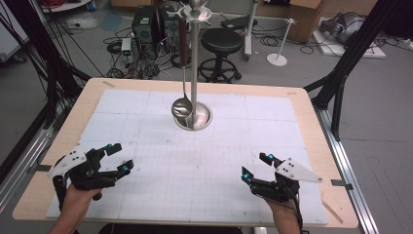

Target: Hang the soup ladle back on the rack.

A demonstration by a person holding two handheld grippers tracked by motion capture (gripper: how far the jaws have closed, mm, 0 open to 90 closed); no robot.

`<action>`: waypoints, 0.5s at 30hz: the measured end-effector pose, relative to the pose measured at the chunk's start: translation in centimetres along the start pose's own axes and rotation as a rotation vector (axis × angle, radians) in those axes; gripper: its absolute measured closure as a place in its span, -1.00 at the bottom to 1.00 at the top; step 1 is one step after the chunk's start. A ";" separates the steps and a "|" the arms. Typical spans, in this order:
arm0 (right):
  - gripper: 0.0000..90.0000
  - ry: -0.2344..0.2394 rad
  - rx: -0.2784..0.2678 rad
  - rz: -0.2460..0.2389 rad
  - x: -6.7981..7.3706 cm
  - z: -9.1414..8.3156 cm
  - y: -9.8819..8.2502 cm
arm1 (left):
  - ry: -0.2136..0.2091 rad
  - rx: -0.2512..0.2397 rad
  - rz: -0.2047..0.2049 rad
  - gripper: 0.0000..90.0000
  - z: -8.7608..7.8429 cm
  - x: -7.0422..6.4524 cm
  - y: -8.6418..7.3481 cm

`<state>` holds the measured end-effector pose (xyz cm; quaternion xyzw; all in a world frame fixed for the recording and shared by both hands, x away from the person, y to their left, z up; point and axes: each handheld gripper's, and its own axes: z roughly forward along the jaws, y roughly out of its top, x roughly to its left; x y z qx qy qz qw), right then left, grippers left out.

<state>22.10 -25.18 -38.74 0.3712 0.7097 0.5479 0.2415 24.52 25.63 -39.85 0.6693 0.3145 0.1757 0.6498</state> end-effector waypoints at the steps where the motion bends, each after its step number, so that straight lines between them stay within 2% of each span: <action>1: -0.52 0.003 0.001 0.002 0.0 0.0 0.0 | -0.002 0.003 -0.002 -0.55 0.0 0.0 0.0; 15: -0.52 0.008 -0.012 0.015 -0.2 -0.2 -0.2 | 0.007 0.016 -0.009 -0.55 0.2 0.1 -0.3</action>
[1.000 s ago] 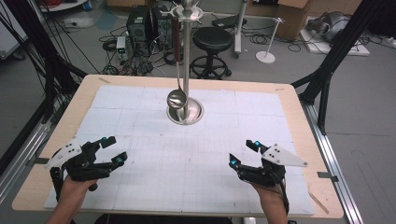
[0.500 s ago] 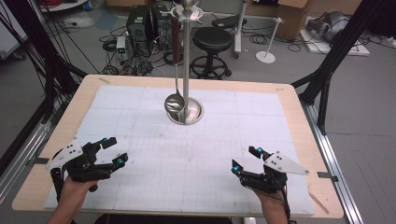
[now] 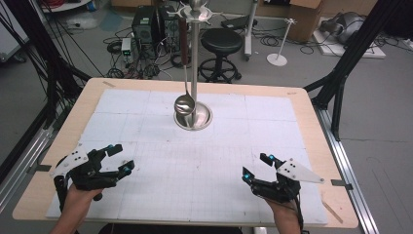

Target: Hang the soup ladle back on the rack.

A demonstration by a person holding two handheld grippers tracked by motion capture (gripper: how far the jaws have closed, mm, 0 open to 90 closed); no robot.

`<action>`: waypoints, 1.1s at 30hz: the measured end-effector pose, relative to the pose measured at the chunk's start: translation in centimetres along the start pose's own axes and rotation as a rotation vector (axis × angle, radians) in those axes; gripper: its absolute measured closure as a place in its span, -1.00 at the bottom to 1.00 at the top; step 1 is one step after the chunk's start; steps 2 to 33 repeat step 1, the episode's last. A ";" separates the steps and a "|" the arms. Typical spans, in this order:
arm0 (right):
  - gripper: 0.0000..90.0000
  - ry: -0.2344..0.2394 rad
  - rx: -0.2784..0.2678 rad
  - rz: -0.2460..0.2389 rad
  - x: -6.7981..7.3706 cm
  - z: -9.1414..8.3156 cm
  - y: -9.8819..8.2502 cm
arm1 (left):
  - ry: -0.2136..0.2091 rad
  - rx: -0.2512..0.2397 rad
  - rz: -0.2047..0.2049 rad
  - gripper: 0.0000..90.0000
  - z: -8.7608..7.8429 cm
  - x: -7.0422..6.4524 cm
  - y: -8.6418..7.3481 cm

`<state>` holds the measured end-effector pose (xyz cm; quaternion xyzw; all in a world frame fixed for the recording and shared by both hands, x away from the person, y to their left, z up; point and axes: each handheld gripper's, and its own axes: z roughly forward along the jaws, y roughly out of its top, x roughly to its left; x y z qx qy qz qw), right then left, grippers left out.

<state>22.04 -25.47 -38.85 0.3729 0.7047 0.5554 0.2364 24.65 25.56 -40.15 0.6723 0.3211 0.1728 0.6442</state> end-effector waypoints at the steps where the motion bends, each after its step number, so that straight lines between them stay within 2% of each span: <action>1: -0.52 -0.001 -0.001 0.001 0.0 0.0 0.0 | -0.001 0.002 -0.001 -0.55 0.0 0.0 0.0; 33: -0.52 -0.001 -0.001 0.001 0.0 0.0 0.0 | -0.001 0.002 -0.001 -0.55 0.0 0.0 0.0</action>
